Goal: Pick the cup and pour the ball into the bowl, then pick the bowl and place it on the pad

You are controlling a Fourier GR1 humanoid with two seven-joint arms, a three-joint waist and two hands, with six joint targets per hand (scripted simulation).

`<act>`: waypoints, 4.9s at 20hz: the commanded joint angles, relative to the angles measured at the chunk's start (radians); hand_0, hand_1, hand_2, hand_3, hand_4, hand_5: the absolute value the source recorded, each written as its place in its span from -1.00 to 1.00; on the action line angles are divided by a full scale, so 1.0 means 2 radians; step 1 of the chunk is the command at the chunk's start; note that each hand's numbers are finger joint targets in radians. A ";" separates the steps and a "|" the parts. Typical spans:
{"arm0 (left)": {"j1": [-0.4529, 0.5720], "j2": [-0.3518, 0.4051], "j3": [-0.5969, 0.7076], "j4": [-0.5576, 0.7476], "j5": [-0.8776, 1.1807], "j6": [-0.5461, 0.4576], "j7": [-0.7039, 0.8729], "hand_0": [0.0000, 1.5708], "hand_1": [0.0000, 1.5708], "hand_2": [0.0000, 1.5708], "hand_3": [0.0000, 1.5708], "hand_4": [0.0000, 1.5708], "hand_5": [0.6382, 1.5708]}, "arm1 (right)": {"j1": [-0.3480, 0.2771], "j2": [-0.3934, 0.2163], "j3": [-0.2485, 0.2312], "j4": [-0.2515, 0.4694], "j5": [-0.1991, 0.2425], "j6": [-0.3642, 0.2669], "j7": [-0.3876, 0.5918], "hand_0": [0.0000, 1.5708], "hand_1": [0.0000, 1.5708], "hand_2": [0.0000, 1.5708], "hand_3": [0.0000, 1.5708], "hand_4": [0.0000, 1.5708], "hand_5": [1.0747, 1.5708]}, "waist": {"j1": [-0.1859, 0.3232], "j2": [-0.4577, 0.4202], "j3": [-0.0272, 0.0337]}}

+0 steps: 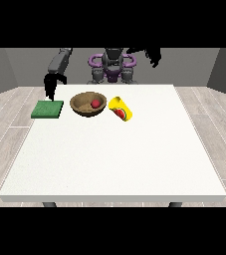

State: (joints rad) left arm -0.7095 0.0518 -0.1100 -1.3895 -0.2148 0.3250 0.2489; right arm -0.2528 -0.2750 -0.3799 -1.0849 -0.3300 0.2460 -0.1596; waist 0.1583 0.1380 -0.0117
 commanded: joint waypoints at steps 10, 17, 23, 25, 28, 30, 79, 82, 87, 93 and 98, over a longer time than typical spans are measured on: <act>-0.037 0.208 0.236 0.047 0.286 -0.274 -0.041 -1.00 -1.00 -1.00 -1.00 -0.60 0.87 | -0.024 0.066 0.017 0.005 0.016 -0.058 -0.051 -1.00 -1.00 -1.00 -1.00 -1.00 0.99 | 0.020 0.064 0.0058; 0.018 0.254 0.277 0.072 0.324 -0.324 -0.047 -1.00 -1.00 -1.00 -1.00 -0.64 0.87 | -0.052 0.049 0.022 0.093 0.024 -0.045 -0.068 -1.00 -1.00 -1.00 -1.00 -1.00 0.99 | 0.004 0.041 0.0059; 0.023 0.279 0.292 0.064 0.348 -0.344 -0.047 -1.00 -1.00 -1.00 -1.00 -0.68 0.84 | -0.086 0.063 0.020 0.173 0.036 -0.060 -0.132 -1.00 -1.00 -1.00 -1.00 -1.00 1.00 | 0.010 0.066 0.0062; 0.020 0.295 0.302 0.072 0.353 -0.351 -0.046 -1.00 -1.00 -1.00 -1.00 -0.72 0.83 | -0.109 0.065 0.015 0.184 0.030 -0.062 -0.139 -1.00 -1.00 -1.00 -1.00 -1.00 1.00 | 0.012 0.076 0.0062; 0.004 0.312 0.303 0.073 0.364 -0.342 -0.012 -1.00 -1.00 -1.00 -1.00 -0.70 0.86 | -0.120 0.083 0.020 0.198 0.026 -0.072 -0.124 -1.00 -1.00 -1.00 -1.00 -0.80 0.94 | 0.015 0.061 0.0063; 0.010 0.297 0.298 0.049 0.356 -0.332 -0.026 -1.00 -1.00 -1.00 -1.00 -0.73 0.86 | -0.095 0.082 0.003 0.220 0.010 -0.061 -0.118 -0.26 -0.26 -1.00 -1.00 -0.49 0.84 | 0.016 0.076 0.0067; 0.097 0.381 0.390 0.066 0.396 -0.352 -0.123 -1.00 -1.00 -1.00 -1.00 -0.11 0.97 | -0.188 -0.250 -0.051 0.327 0.056 -0.003 -0.077 1.00 1.00 1.00 -1.00 0.23 1.00 | -0.048 0.171 0.0074; 0.106 0.371 0.392 0.050 0.401 -0.345 -0.126 -1.00 -1.00 -1.00 -1.00 -0.12 0.97 | -0.206 -0.272 -0.048 0.335 0.066 -0.010 -0.079 1.00 1.00 1.00 -1.00 0.25 1.00 | -0.040 0.184 0.0071; 0.127 0.390 0.401 0.074 0.419 -0.378 -0.113 -1.00 -1.00 -1.00 -1.00 -0.12 0.97 | -0.172 -0.262 -0.031 0.347 0.081 0.007 -0.087 1.00 1.00 1.00 -0.55 0.24 1.00 | -0.038 0.143 0.0063; 0.126 0.363 0.372 0.052 0.420 -0.351 -0.093 -1.00 -1.00 -1.00 -1.00 -0.15 0.96 | -0.191 -0.210 -0.008 0.364 0.095 -0.012 -0.065 1.00 1.00 1.00 0.13 0.26 0.98 | -0.039 0.126 0.0064; 0.112 0.391 0.374 0.150 0.391 -0.357 -0.117 -1.00 -1.00 -1.00 -1.00 -0.16 0.95 | -0.187 -0.214 0.017 0.335 0.107 -0.001 -0.008 1.00 1.00 1.00 0.79 0.25 0.96 | -0.073 0.073 0.0053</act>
State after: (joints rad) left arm -0.4755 0.8216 0.6439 -1.1921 0.6070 -0.3935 0.0499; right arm -0.6247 -0.7019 -0.3787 -0.3873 -0.1294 0.2183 -0.2529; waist 0.0534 0.3427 0.0001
